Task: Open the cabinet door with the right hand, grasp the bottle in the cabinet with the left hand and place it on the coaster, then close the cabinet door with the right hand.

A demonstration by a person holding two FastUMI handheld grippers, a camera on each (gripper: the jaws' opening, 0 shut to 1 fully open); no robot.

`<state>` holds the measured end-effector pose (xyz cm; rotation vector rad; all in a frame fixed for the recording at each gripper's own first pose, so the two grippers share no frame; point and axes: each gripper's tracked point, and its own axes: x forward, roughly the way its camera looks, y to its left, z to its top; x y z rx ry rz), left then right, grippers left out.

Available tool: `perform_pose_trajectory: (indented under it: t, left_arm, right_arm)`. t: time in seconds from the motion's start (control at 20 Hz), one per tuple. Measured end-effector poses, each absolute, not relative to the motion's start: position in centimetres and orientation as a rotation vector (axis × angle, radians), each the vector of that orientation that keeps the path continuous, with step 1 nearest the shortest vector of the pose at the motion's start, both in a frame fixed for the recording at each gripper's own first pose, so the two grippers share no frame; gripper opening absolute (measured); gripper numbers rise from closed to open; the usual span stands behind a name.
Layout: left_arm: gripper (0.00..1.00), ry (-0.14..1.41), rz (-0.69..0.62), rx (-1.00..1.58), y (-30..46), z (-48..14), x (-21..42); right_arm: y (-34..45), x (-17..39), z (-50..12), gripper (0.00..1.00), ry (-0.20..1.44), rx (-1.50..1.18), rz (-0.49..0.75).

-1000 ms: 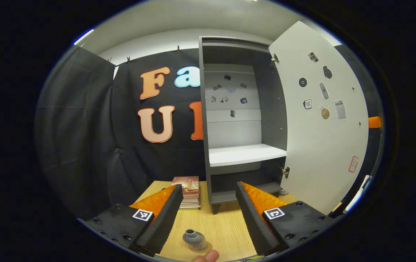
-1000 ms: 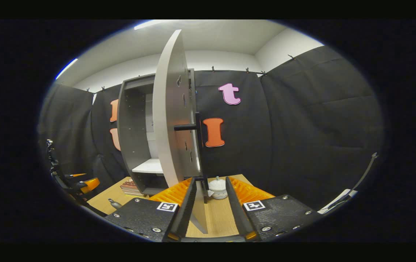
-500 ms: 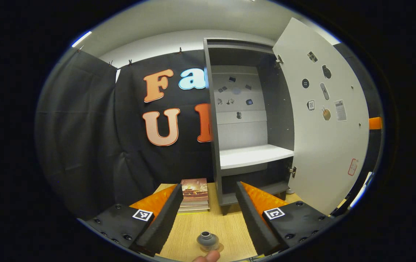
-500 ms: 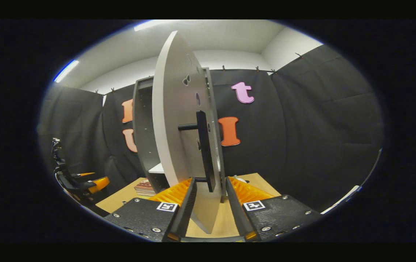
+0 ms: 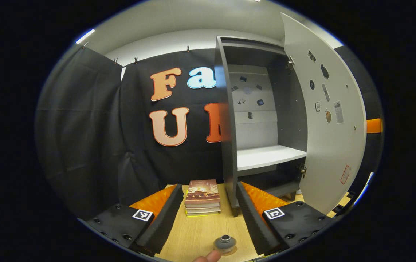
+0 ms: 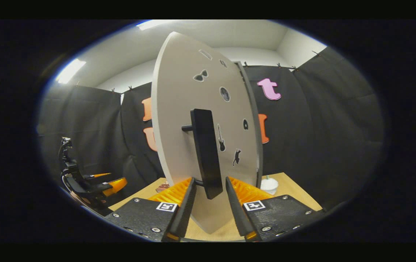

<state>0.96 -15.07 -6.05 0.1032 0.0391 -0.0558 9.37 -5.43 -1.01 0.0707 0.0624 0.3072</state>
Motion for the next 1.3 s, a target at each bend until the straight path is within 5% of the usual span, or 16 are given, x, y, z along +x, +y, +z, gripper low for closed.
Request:
perform_pose_trajectory:
  t: [0.6,1.3]
  left_arm:
    - [0.96,0.008,0.018,0.066,-7.9,-5.0,6.0]
    - [0.95,0.004,-0.052,0.024,-7.4,-5.5,12.4]
  right_arm:
    - [7.0,19.3,-0.9,0.72,0.029,-0.059,0.359]
    - [9.6,26.2,-2.4,0.80,-0.018,-0.070,0.248]
